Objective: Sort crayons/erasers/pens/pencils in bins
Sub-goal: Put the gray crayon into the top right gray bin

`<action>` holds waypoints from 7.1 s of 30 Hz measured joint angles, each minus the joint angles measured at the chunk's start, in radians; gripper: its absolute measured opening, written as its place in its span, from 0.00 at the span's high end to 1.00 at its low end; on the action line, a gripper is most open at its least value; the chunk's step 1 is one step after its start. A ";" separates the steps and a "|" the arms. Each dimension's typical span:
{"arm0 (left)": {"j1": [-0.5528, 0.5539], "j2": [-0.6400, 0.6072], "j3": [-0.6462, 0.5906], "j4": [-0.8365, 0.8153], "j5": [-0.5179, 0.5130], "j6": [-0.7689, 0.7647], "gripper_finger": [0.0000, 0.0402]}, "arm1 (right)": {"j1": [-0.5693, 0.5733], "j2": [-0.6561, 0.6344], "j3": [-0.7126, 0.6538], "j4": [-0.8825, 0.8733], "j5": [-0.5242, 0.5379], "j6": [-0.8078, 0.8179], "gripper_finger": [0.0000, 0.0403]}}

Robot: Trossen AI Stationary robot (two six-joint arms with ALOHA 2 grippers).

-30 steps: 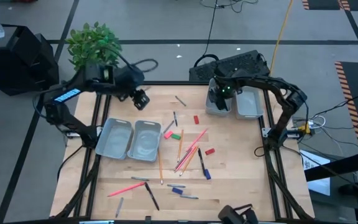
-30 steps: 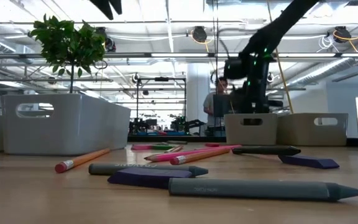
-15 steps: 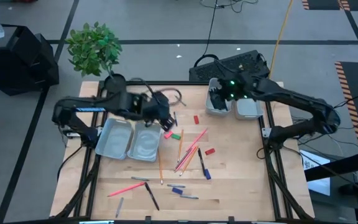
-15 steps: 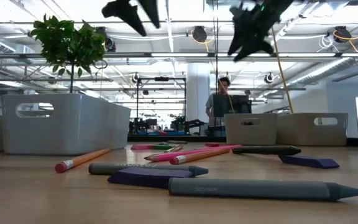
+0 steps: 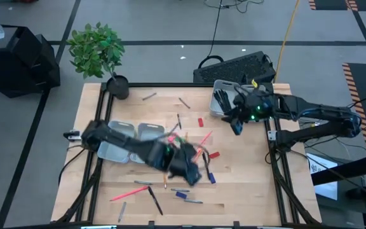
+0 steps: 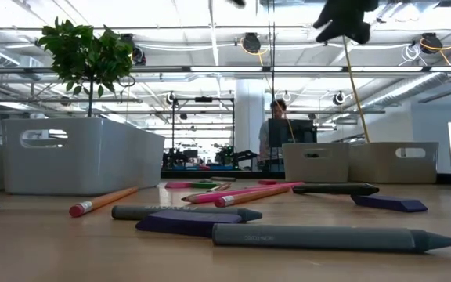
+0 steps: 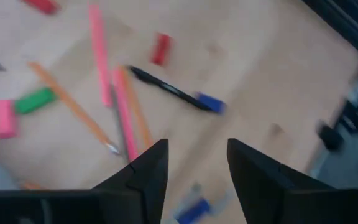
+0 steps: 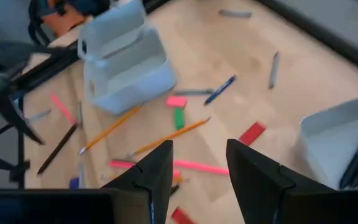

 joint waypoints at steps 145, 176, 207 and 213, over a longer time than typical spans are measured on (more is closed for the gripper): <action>-0.337 -0.233 -0.060 0.109 -0.107 0.381 0.61 | 0.904 0.760 -0.065 0.393 0.149 0.004 0.67; -0.168 -0.233 -0.060 0.099 -0.080 0.375 0.61 | 0.904 0.867 -0.057 0.272 -0.027 0.032 0.95; -0.048 -0.346 -0.214 -0.314 -0.088 0.366 0.61 | 0.808 0.842 -0.060 0.010 -0.075 0.507 0.95; 0.005 -0.563 -0.523 -0.171 -0.087 0.377 0.61 | 0.807 0.842 -0.060 -0.002 -0.023 0.616 0.88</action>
